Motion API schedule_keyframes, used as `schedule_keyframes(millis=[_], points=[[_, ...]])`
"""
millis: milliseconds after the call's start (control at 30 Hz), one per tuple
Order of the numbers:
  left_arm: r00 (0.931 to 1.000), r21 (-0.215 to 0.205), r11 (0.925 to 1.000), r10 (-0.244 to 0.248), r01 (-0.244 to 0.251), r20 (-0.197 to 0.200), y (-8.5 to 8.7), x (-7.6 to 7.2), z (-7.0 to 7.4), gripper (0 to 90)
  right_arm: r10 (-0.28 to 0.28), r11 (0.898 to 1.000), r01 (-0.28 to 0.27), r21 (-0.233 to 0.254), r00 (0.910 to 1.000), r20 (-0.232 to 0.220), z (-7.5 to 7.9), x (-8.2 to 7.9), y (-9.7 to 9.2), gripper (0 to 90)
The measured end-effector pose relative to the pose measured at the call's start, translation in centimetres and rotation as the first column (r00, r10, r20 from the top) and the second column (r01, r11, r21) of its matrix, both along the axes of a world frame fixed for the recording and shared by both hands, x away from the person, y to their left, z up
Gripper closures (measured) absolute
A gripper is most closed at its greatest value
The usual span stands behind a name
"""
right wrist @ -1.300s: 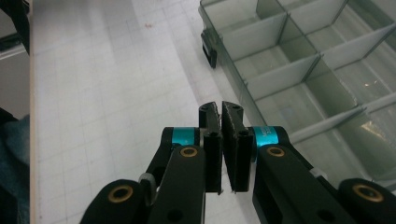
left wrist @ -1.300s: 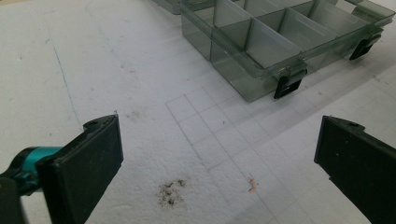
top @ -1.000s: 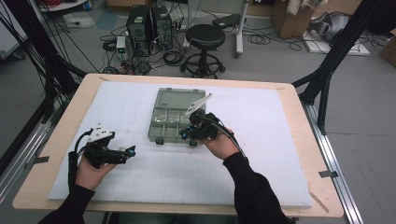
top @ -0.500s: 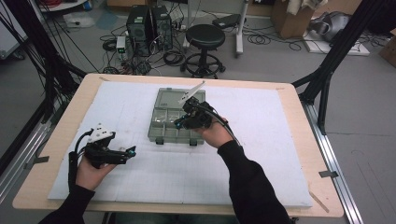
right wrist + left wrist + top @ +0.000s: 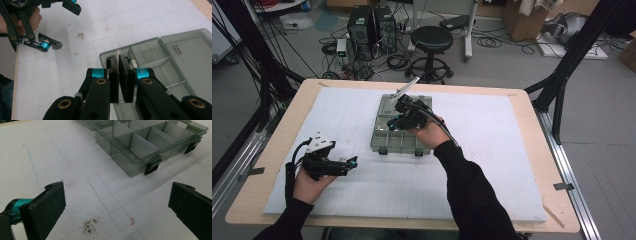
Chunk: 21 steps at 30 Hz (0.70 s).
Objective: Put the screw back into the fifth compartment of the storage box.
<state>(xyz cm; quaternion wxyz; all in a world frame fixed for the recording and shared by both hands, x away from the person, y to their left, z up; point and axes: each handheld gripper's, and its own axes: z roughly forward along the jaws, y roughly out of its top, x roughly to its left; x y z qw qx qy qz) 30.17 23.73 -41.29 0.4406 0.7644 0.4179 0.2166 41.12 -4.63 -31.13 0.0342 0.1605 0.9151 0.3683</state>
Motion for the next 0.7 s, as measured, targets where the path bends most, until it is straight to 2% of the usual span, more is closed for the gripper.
schedule_keyframes(millis=[333,700], points=[[1.0,-0.001,1.0,-0.001,0.001,0.0,-0.1,0.0,0.0,1.7,-0.001,1.0,0.001,0.01,1.0,-0.005,-0.2,1.0,1.7,87.1],[1.0,-0.003,1.0,-0.002,0.002,0.001,-0.1,0.0,0.0,1.7,0.003,1.0,-0.003,-0.002,0.9998,-0.021,-1.7,1.7,3.3,87.1]])
